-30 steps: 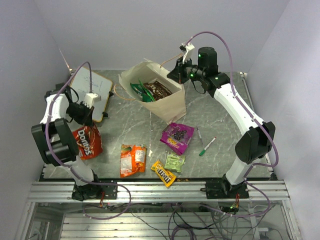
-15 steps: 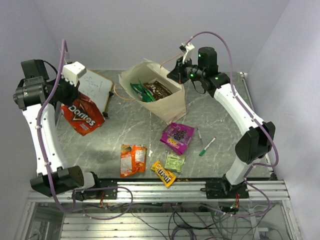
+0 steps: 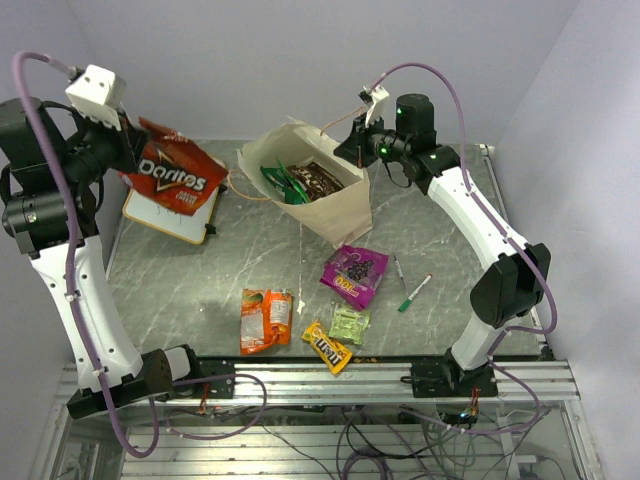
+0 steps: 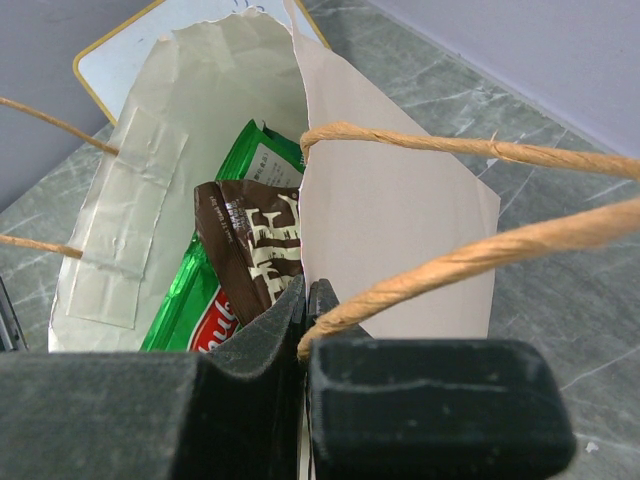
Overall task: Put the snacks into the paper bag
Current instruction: Place the snack in the paper bag.
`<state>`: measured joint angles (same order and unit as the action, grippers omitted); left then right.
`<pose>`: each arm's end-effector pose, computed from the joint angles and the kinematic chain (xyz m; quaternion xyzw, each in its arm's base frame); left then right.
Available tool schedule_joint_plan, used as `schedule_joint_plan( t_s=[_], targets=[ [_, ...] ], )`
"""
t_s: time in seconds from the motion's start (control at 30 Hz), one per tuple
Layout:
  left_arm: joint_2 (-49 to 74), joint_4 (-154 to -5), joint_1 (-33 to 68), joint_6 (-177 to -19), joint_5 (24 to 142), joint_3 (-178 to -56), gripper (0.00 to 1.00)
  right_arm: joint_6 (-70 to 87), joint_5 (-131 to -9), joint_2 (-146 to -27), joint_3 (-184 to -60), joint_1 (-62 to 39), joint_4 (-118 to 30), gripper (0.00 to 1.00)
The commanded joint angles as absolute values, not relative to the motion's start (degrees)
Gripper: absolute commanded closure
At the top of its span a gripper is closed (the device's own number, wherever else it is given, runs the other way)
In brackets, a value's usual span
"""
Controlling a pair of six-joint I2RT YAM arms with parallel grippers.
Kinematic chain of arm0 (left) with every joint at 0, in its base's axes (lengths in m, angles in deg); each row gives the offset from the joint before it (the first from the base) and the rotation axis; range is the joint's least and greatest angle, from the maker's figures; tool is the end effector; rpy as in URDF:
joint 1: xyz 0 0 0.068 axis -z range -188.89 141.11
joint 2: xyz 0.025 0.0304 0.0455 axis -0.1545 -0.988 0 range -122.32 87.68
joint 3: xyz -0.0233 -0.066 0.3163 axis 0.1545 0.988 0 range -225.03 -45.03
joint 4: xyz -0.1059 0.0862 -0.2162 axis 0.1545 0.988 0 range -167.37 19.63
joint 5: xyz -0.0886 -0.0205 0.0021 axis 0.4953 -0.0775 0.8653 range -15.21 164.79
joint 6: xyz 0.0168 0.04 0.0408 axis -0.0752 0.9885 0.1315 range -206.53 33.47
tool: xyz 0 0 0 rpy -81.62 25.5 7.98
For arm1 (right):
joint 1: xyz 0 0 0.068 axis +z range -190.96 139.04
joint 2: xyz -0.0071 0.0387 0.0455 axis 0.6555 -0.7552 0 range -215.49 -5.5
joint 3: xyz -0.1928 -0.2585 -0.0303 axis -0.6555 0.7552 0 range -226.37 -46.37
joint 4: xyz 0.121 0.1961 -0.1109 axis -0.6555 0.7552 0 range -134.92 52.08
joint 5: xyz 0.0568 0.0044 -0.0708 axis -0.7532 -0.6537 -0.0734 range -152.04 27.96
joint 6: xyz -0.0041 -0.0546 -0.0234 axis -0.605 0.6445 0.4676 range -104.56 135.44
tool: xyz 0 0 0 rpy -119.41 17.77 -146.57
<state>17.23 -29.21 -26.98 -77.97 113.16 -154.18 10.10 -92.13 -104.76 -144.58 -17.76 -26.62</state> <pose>0.1698 0.0269 0.5901 0.1518 0.7358 -0.1033 0.6519 0.3741 0.1840 0.4445 -0.2706 0.7550 0.3429 0.4890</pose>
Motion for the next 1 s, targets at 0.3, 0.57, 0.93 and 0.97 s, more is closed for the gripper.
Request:
schedule_joint_plan(
  t_s=[0.3,0.57,0.93,0.97],
  targets=[
    [9.5,-55.1,-18.5,-102.8,117.1,-164.0,0.93,10.4,-97.6,-104.5,-147.0,-17.2,-26.8,1.0],
    [3.5,-56.8,0.3,-100.0,105.2,-166.5,0.93,10.1,-97.8,-104.7,-148.0,-17.1,-26.4,1.0],
    [-1.9,-65.3,13.8,-97.9,102.7,-159.7,0.93,8.9,-96.0,-104.9,-148.9,-17.8,-25.5,1.0],
    [-2.0,-66.1,14.0,-98.5,102.9,-158.8,0.93,8.6,-96.3,-105.0,-148.9,-18.0,-25.5,1.0]
  ],
)
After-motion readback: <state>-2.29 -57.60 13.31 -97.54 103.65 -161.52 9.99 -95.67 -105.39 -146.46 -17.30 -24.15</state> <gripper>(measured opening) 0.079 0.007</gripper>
